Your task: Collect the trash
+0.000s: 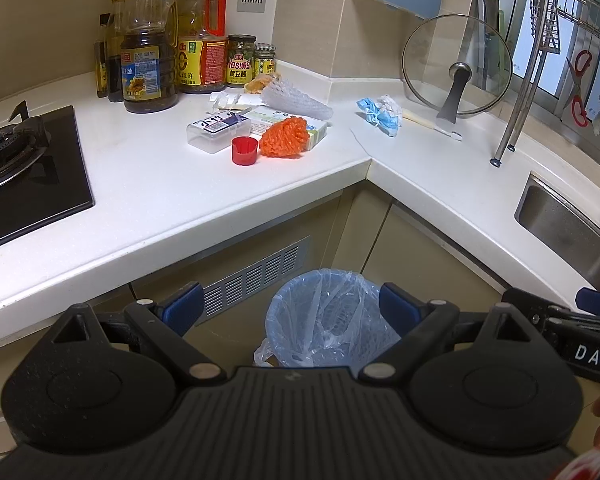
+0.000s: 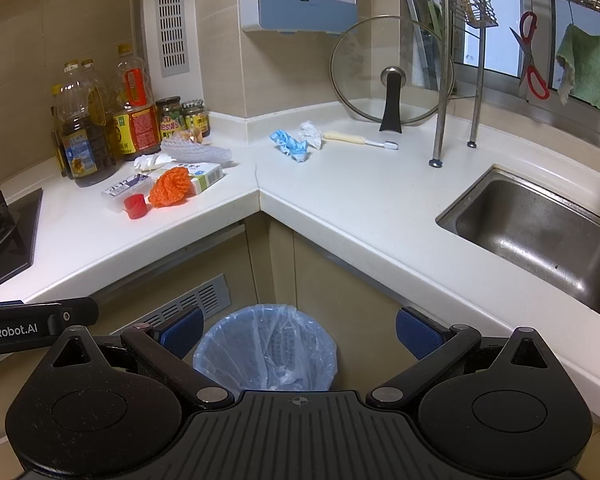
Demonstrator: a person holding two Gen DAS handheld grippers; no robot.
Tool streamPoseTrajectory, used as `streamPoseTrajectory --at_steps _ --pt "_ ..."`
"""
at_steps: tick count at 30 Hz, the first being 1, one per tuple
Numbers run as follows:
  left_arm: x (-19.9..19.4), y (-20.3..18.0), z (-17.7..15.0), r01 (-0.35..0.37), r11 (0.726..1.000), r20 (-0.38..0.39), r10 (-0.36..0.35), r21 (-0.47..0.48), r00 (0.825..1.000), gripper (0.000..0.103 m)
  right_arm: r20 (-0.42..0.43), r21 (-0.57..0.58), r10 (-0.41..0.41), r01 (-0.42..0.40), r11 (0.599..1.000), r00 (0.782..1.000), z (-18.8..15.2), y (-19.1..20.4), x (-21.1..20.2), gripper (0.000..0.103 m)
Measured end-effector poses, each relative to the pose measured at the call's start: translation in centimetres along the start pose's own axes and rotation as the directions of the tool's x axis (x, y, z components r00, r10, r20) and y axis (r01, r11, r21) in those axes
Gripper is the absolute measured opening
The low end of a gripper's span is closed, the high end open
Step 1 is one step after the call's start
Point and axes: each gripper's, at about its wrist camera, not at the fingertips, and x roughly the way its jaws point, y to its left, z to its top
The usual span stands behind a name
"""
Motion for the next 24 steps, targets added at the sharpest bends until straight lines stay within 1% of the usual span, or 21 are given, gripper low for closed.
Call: streamPoseTrajectory --at_steps 9,14,24 --pt "0.0 -0.1 -0.1 0.0 1.0 -0.002 0.0 -0.002 1.0 0.093 -0.002 0.001 0.002 -0.002 1.0 1.0 0.0 0.1 -0.1 0.102" --pt "0.7 -0.6 0.0 0.004 1.0 -0.003 -0.004 -0.02 1.0 0.093 0.002 -0.004 0.022 -0.022 1.0 1.0 0.3 -0.4 0.2 0.102" --pt "2.5 -2.9 1.9 -0.012 0.998 0.0 0.012 -0.056 1.0 0.093 0.011 -0.015 0.078 -0.077 0.997 0.997 2.5 -3.2 1.9 0.102"
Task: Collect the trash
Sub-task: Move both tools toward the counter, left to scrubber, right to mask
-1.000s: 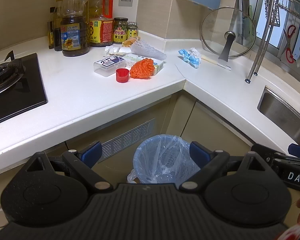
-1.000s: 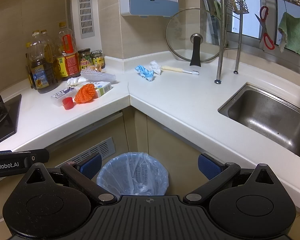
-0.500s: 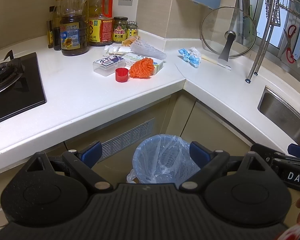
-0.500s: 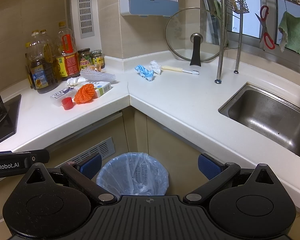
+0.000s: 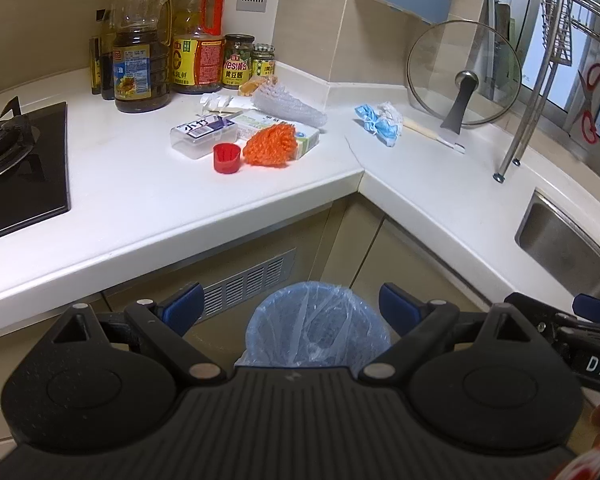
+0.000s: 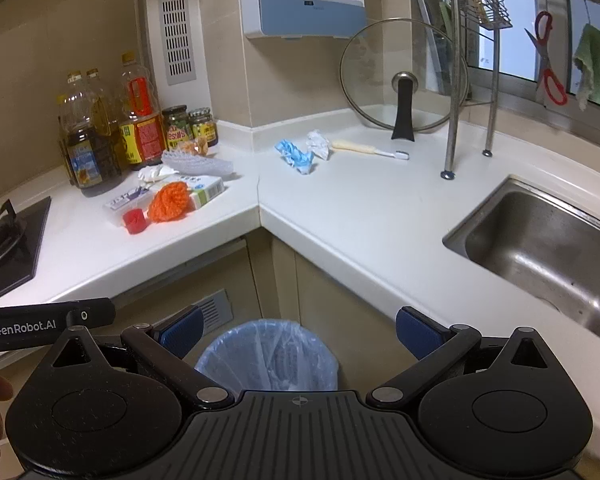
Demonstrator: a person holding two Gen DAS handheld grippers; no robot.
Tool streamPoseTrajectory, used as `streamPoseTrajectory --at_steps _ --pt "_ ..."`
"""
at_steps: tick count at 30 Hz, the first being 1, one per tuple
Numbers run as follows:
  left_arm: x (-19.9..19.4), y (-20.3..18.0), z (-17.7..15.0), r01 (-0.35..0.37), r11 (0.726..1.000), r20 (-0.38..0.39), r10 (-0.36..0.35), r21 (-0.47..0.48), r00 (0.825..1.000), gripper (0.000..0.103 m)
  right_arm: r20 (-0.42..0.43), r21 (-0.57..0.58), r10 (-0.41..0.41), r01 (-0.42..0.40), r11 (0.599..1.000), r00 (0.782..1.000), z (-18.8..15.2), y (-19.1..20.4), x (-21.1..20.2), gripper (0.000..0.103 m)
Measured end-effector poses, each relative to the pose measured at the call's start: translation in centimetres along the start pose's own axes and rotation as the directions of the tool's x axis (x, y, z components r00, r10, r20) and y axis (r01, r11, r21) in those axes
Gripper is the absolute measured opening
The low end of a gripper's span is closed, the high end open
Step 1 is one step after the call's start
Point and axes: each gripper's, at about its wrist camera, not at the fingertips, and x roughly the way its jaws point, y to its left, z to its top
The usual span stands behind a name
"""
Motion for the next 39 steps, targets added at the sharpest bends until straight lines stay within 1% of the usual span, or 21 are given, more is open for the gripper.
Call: streamPoseTrajectory --at_steps 7,13,19,22,25,30,35,39 --pt "1.5 -1.3 1.7 -0.021 1.0 -0.01 0.021 -0.022 1.0 0.093 -0.014 0.004 0.062 -0.062 0.998 0.998 2.3 -2.2 2.6 0.102" --pt "2.5 -1.6 3.6 -0.043 0.999 0.005 0.043 -0.024 0.999 0.093 -0.051 -0.013 0.103 -0.103 0.995 0.993 4.4 -2.7 5.3 0.102" --pt "4.4 -0.8 6.0 -0.035 0.999 0.009 0.035 -0.015 0.999 0.093 -0.037 -0.015 0.097 -0.097 0.995 0.995 6.5 -2.3 7.6 0.102" --pt "5.6 -0.2 7.5 -0.022 1.0 0.011 0.022 -0.018 1.0 0.093 -0.052 0.004 0.081 -0.081 0.997 0.995 7.5 -1.9 9.1 0.102" --pt "6.8 0.5 9.0 0.001 1.0 0.019 -0.001 -0.016 1.0 0.093 -0.049 -0.011 0.067 -0.067 0.998 0.997 8.4 -1.4 10.4 0.102" --pt "8.7 1.4 10.8 0.028 1.0 0.02 -0.028 -0.001 0.999 0.093 -0.047 -0.001 0.046 -0.046 0.999 0.998 9.8 -0.6 12.5 0.102" --pt "10.2 2.0 12.3 0.03 1.0 0.018 -0.03 -0.001 0.999 0.093 -0.051 0.001 0.048 -0.048 0.999 0.998 11.0 0.0 14.7 0.102" --pt "11.2 2.2 13.2 0.015 1.0 0.019 -0.015 -0.009 1.0 0.093 -0.061 -0.013 0.069 -0.07 0.997 0.996 11.9 0.2 16.6 0.102"
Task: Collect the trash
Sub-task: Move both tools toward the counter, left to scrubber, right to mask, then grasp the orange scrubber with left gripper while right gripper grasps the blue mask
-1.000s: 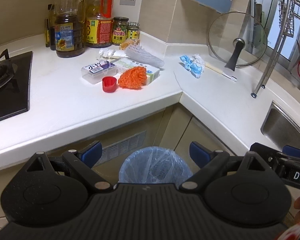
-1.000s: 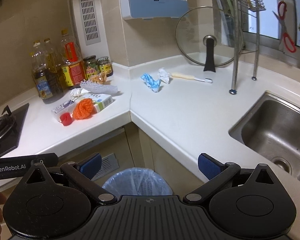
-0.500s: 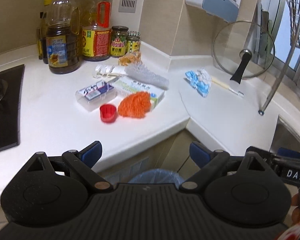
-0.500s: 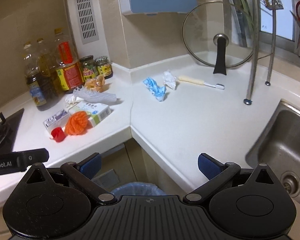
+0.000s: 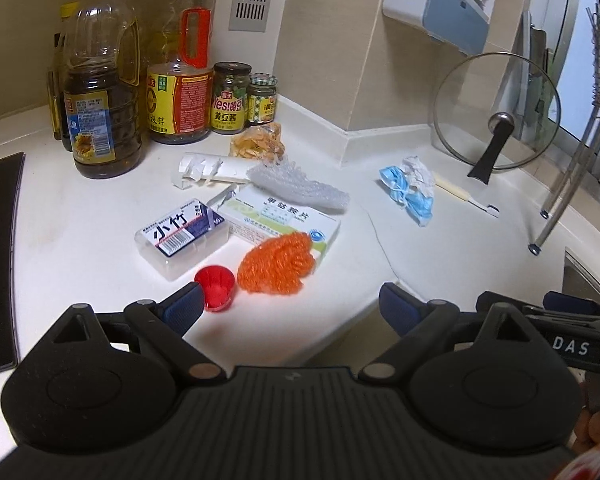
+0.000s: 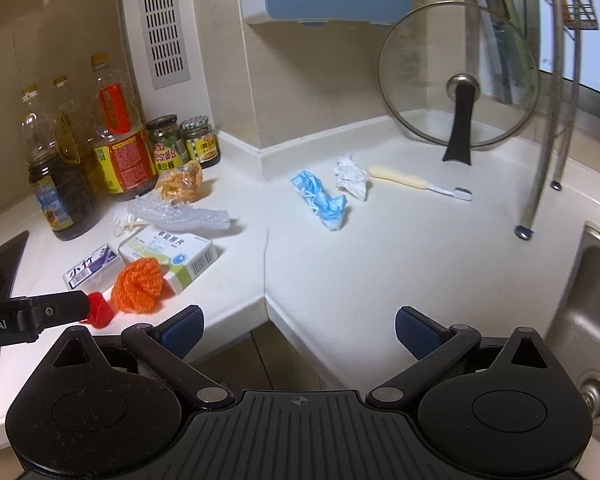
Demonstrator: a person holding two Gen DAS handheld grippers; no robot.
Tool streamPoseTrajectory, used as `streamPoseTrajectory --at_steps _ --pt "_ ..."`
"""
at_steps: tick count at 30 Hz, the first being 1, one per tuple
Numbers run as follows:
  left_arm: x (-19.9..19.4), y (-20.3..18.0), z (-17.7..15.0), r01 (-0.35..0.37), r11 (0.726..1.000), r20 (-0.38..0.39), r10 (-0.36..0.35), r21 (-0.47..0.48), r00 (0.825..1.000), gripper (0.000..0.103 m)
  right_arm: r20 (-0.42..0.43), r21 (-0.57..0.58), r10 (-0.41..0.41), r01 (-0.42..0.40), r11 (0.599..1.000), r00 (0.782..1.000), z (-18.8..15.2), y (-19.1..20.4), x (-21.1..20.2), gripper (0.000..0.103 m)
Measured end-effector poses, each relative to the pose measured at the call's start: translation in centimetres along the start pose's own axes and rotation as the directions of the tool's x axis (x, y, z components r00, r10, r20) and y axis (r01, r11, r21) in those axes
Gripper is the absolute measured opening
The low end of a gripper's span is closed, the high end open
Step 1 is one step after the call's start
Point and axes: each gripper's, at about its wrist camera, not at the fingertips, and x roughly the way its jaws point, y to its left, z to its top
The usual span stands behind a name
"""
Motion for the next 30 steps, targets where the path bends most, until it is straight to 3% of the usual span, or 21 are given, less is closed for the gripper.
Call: streamPoseTrajectory --at_steps 10,18,20,24,30 --pt "3.6 -0.5 1.3 -0.107 0.987 -0.01 0.107 -0.123 0.994 0.093 0.006 -0.098 0.128 -0.127 0.987 0.992 4.0 -3.1 6.5 0.102" --pt "6.4 -2.6 1.1 -0.198 0.978 0.001 0.199 -0.072 0.98 0.089 -0.015 -0.147 0.189 -0.189 0.971 0.982 6.7 -6.8 12.4 0.101" --pt "7.3 -3.0 0.9 -0.207 0.978 -0.004 0.207 -0.028 0.978 0.087 -0.031 -0.15 0.207 -0.209 0.966 0.978 7.0 -7.4 13.5 0.094" --pt "9.0 -3.7 1.0 -0.22 0.969 -0.01 0.222 0.115 0.975 0.084 -0.05 -0.158 0.212 -0.218 0.963 0.976 7.5 -8.0 15.2 0.092" --pt "10.8 -4.2 0.9 -0.217 0.924 -0.035 0.239 0.314 0.97 0.062 -0.059 -0.156 0.212 -0.219 0.963 0.976 7.7 -8.5 16.7 0.091"
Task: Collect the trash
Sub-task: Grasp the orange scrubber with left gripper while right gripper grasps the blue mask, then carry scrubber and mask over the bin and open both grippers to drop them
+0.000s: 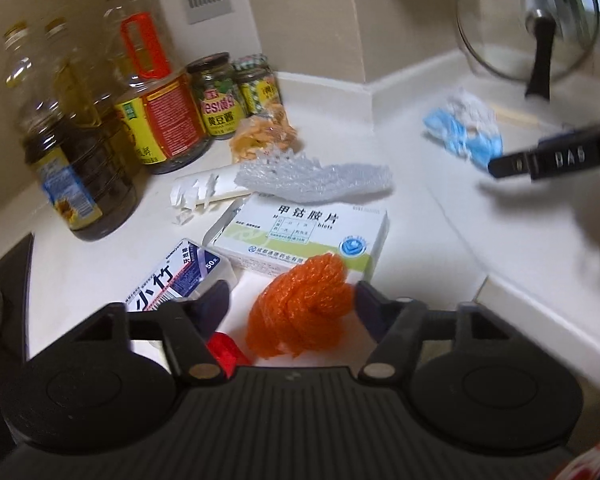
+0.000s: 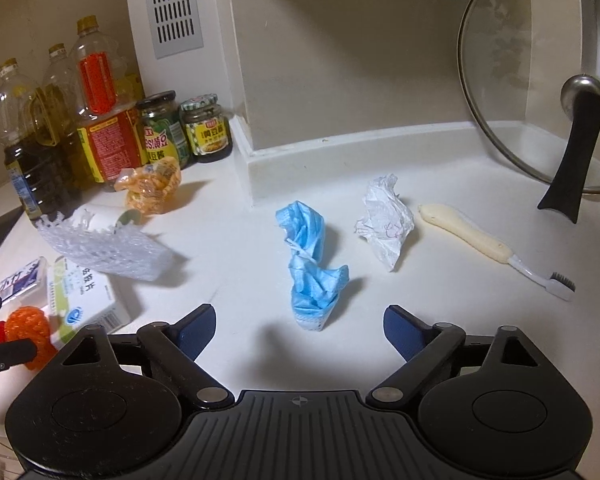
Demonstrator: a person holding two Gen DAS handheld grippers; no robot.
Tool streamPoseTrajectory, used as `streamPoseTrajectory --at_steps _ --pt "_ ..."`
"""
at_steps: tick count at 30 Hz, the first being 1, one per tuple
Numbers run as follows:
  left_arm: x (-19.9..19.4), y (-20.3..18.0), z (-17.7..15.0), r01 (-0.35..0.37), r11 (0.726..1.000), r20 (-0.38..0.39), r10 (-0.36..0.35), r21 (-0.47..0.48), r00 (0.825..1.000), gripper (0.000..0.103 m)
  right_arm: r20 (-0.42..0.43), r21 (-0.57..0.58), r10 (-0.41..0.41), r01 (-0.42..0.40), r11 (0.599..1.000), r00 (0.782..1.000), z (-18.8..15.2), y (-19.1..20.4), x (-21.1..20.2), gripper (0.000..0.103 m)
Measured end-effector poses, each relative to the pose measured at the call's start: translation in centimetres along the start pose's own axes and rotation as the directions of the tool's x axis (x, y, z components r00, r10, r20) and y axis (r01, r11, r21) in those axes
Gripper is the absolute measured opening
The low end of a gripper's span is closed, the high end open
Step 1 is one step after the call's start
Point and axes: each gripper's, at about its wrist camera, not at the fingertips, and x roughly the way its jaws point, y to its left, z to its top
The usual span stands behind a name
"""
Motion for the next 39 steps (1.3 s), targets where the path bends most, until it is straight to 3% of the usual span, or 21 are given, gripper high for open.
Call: streamPoseTrajectory --at_steps 2,7,10,18,21,23,26,39 --pt "0.5 0.0 0.0 0.02 0.999 -0.029 -0.019 0.03 0.999 0.049 0.002 0.008 0.0 0.0 1.0 1.0 0.0 -0.2 0.2 0.091" --pt "0.8 0.0 0.2 0.016 0.998 -0.053 -0.013 0.054 0.999 0.035 0.007 0.035 0.0 0.0 0.999 1.0 0.4 -0.8 0.9 0.091" --pt "0.4 0.4 0.6 0.002 0.999 -0.04 -0.001 0.033 0.999 0.032 0.019 0.037 0.006 -0.007 0.999 1.0 0.8 -1.0 1.4 0.088" --pt "-0.8 1.5 1.5 0.008 0.995 -0.036 -0.012 -0.103 0.999 0.031 0.0 -0.029 -0.005 0.005 1.0 1.0 1.8 -0.7 3.9 0.07" --pt "-0.8 1.5 1.4 0.014 0.99 -0.051 -0.021 -0.143 0.998 0.031 -0.01 -0.062 -0.002 0.001 0.998 1.0 1.8 -0.5 4.3 0.054" --pt "-0.9 1.6 1.3 0.015 0.986 -0.057 -0.024 -0.167 0.998 0.031 -0.01 -0.085 -0.005 0.004 0.996 1.0 1.8 -0.4 4.3 0.035" --pt "-1.2 1.6 1.1 0.012 0.982 -0.059 -0.024 -0.186 0.998 0.031 0.006 -0.104 -0.024 0.024 0.994 1.0 1.6 -0.1 3.8 0.019" --pt "-3.8 1.1 0.6 0.013 0.978 -0.034 -0.021 -0.21 0.999 0.031 0.043 -0.11 0.05 -0.045 0.993 0.998 1.0 2.1 -1.6 0.016"
